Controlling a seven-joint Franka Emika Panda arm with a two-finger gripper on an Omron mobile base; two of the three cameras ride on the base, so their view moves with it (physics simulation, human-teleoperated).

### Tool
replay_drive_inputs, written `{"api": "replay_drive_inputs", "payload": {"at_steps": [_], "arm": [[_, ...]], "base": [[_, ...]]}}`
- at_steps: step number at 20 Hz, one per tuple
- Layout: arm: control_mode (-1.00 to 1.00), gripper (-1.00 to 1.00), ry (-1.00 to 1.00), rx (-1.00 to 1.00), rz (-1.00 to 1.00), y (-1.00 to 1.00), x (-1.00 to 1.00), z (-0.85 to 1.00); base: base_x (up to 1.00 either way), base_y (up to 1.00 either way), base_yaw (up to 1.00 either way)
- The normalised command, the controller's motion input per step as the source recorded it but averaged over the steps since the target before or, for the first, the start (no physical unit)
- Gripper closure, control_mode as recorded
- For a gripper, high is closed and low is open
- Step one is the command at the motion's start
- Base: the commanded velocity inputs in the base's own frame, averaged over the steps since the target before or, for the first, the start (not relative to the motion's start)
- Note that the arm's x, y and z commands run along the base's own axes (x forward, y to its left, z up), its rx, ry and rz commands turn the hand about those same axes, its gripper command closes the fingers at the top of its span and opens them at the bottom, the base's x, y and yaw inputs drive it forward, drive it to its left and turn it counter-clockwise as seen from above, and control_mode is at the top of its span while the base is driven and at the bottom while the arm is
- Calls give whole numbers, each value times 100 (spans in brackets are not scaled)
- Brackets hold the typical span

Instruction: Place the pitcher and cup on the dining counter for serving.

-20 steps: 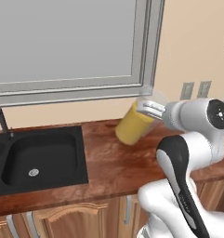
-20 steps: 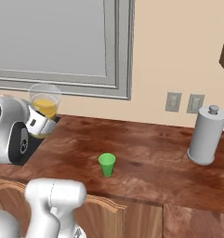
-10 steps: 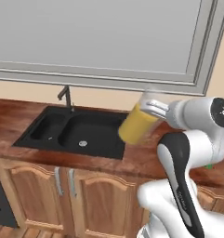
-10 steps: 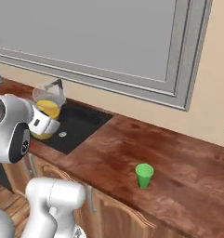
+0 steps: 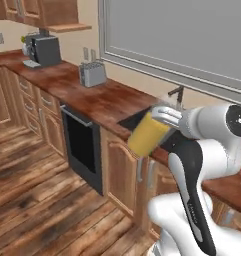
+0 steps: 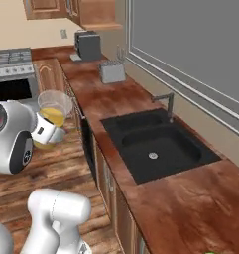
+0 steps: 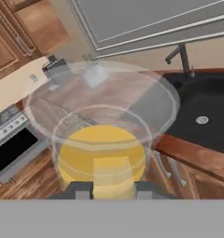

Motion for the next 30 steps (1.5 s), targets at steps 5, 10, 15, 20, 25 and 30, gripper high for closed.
{"api": "replay_drive_inputs", "payload": {"at_steps": [5, 10, 15, 20, 25, 30], "arm": [[100, 100, 0, 0, 0, 0, 0, 0], [100, 100, 0, 0, 0, 0, 0, 0], [100, 100, 0, 0, 0, 0, 0, 0], [100, 100, 0, 0, 0, 0, 0, 0], [100, 100, 0, 0, 0, 0, 0, 0], [100, 100, 0, 0, 0, 0, 0, 0]], "base": [[0, 18, 100], [7, 9, 96], [63, 7, 79], [100, 1, 56], [100, 0, 40], [100, -5, 23]]}}
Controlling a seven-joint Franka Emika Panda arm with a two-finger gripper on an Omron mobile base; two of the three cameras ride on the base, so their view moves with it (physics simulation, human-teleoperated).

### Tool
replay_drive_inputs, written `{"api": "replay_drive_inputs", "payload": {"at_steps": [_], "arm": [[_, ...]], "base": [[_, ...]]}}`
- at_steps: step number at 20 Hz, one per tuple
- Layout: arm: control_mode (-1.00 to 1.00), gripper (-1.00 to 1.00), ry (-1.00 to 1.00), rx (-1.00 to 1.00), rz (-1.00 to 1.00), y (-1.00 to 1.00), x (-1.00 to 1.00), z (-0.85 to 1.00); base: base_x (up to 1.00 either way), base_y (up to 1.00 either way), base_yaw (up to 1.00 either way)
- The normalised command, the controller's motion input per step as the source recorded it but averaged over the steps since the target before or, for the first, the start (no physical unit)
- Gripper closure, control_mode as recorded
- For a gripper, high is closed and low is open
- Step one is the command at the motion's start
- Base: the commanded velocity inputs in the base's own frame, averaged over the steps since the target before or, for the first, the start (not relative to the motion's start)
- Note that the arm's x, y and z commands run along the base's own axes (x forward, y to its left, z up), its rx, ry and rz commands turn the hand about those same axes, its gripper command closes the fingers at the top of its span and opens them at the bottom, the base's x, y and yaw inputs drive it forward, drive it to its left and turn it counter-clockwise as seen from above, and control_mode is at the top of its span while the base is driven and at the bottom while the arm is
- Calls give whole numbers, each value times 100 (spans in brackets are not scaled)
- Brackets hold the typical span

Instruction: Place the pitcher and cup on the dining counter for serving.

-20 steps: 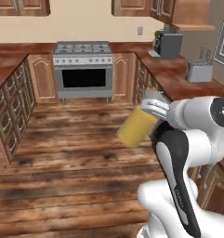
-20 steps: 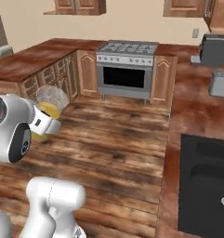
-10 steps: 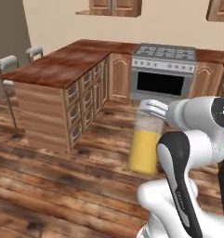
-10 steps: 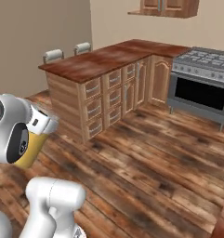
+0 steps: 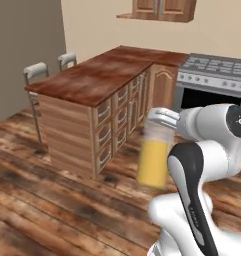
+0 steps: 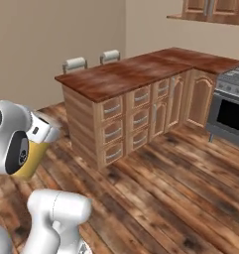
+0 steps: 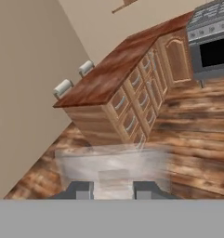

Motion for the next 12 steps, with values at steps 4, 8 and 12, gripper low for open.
{"api": "replay_drive_inputs", "payload": {"at_steps": [4, 8, 12], "arm": [[100, 100, 0, 0, 0, 0, 0, 0], [100, 100, 0, 0, 0, 0, 0, 0], [100, 100, 0, 0, 0, 0, 0, 0]], "base": [[100, -16, 16], [100, -39, 14], [100, -43, 14]]}}
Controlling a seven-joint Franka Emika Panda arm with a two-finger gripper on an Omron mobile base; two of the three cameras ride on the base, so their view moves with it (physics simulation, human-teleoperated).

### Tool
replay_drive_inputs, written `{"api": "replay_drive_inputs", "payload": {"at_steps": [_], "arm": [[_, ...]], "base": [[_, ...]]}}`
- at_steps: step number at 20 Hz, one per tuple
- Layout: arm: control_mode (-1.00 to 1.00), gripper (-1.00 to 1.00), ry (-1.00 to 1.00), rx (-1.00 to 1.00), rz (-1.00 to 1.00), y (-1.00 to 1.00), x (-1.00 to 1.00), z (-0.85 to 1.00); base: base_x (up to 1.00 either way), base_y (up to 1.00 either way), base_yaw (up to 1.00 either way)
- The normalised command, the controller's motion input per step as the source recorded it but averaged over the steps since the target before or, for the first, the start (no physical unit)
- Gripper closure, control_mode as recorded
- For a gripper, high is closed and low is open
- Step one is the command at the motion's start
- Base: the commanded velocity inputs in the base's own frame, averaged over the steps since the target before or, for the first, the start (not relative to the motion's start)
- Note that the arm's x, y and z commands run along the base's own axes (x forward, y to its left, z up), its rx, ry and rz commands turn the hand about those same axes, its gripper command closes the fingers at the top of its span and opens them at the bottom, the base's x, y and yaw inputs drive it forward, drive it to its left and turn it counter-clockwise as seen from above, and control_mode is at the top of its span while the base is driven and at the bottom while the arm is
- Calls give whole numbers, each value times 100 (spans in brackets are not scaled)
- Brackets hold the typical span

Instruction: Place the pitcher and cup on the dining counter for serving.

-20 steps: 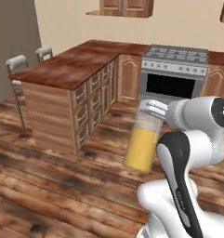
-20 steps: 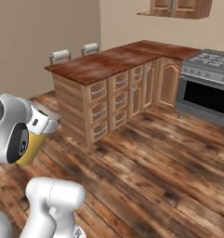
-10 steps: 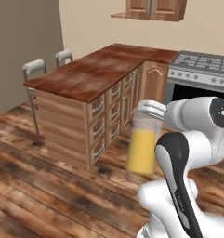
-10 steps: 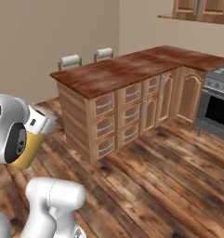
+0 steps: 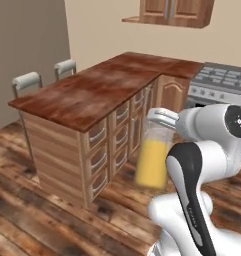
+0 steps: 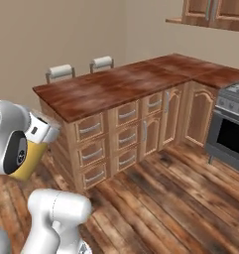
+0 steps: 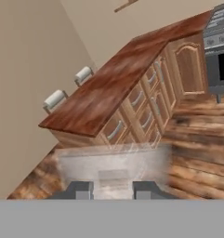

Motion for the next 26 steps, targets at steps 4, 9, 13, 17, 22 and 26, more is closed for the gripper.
{"api": "replay_drive_inputs", "payload": {"at_steps": [4, 9, 13, 17, 22, 26], "arm": [[100, 100, 0, 0, 0, 0, 0, 0], [100, 100, 0, 0, 0, 0, 0, 0], [100, 100, 0, 0, 0, 0, 0, 0], [100, 100, 0, 0, 0, 0, 0, 0], [100, 100, 0, 0, 0, 0, 0, 0], [-100, 100, 0, 0, 21, 0, 50, -3]], "base": [[100, -37, 11], [100, -22, 8], [100, -21, 33], [100, -25, 48], [100, -32, 44], [50, -7, 22]]}}
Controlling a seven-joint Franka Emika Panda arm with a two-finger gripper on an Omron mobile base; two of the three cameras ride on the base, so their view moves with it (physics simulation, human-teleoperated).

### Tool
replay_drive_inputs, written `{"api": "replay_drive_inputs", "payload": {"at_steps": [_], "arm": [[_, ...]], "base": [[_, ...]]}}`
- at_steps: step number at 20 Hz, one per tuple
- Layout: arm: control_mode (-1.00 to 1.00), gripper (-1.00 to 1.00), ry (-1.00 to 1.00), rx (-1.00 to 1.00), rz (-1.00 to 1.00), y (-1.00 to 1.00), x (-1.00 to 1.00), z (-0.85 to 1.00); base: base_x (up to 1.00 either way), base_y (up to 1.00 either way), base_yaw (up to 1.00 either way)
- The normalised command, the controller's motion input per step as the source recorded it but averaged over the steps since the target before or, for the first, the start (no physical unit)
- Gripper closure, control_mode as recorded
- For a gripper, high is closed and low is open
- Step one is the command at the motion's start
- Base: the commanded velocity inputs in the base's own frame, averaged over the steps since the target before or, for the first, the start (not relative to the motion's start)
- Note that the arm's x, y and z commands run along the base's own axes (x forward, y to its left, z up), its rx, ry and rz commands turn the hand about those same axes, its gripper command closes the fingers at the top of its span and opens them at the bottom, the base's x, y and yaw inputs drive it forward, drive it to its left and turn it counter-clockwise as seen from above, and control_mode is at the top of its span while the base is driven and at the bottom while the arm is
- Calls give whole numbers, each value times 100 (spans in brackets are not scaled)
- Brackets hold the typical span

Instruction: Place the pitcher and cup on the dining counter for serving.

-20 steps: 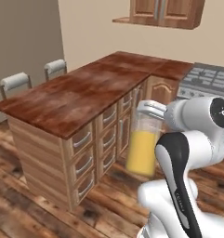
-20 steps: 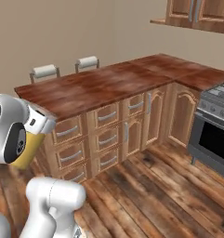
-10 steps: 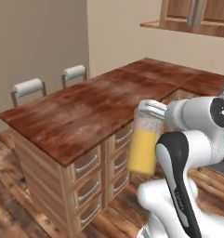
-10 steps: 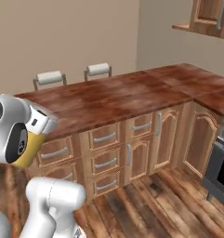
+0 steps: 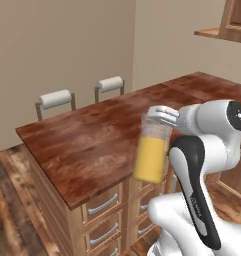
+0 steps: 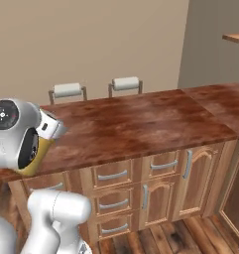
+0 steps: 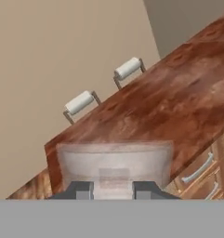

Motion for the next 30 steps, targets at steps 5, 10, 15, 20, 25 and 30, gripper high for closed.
{"api": "replay_drive_inputs", "payload": {"at_steps": [5, 10, 15, 20, 25, 30], "arm": [[-100, 100, 0, 0, 43, 0, 100, -11], [-100, 100, 0, 0, 49, 0, 100, -16], [-100, 100, 0, 0, 47, 18, 100, -26], [-100, 100, -1, 1, 31, 69, 100, -29], [-100, 100, -17, 9, 17, 37, 50, -10], [-100, 100, -5, 7, 3, 31, 0, 0]], "base": [[0, 0, 0], [0, 0, 0], [0, 0, 0], [0, 0, 0], [0, 0, 0], [0, 0, 0]]}}
